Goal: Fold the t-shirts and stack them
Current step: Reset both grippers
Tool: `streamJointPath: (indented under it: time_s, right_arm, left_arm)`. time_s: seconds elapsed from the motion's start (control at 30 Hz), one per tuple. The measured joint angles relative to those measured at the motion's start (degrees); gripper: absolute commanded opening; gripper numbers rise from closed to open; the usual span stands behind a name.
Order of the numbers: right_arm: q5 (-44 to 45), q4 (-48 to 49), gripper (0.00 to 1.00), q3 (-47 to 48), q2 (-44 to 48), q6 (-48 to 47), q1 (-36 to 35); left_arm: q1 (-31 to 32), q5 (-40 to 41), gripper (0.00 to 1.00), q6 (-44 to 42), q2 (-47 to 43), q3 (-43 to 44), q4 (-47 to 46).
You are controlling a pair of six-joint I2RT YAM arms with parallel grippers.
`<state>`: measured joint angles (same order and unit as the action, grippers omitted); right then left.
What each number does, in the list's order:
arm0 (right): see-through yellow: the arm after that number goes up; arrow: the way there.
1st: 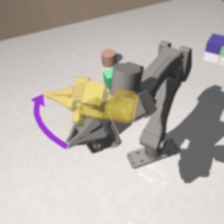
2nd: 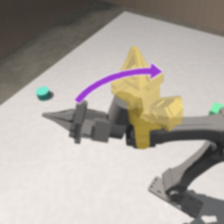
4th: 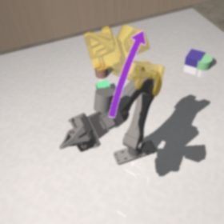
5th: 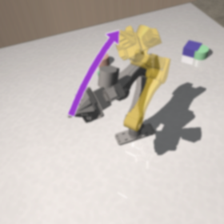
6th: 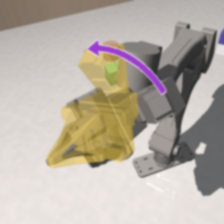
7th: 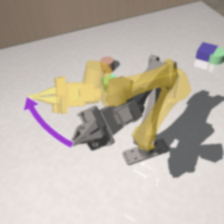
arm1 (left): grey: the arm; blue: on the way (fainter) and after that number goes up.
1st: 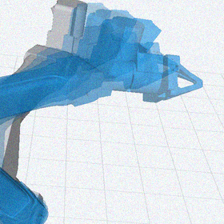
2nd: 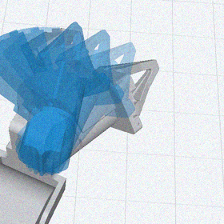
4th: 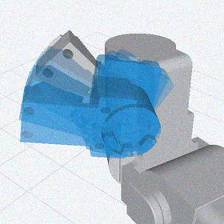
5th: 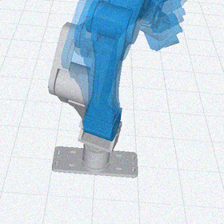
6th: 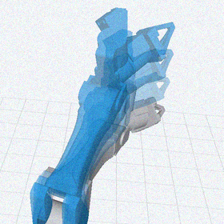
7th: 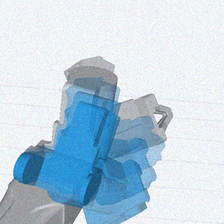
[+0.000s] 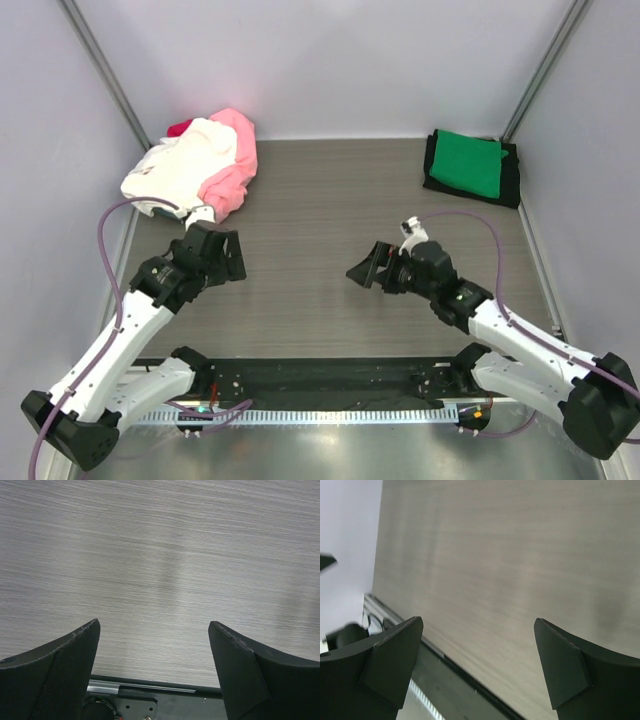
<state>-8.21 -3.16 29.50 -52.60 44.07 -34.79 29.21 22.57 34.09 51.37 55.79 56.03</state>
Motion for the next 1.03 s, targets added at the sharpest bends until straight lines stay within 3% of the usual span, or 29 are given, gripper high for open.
streamJointPath:
  time_s: [0.03,0.07,0.3,0.57,1.03]
  right_arm:
    - [0.52,0.46,0.99,-1.57,0.46,1.01,-2.01]
    - [0.87,1.05,0.99,-2.8,0.48,1.7,-3.45]
    - [4.2,8.61,0.99,-7.04,-7.5,3.52,-13.4]
    - [5.79,18.97,1.0,-14.88,-10.8,3.3,-14.93]
    - [6.4,28.09,1.0,-14.97,-16.5,3.23,-14.97]
  left_arm:
    - [0.0,0.0,0.99,0.02,0.0,0.0,0.0]
    - [0.0,0.0,1.0,-0.07,0.0,0.0,0.02]
    - [0.0,0.39,1.0,0.22,-0.7,0.0,0.04]
    - [0.0,0.68,1.0,0.44,-0.66,0.0,0.22]
    - [-0.02,0.83,1.0,0.44,-0.22,0.0,0.39]
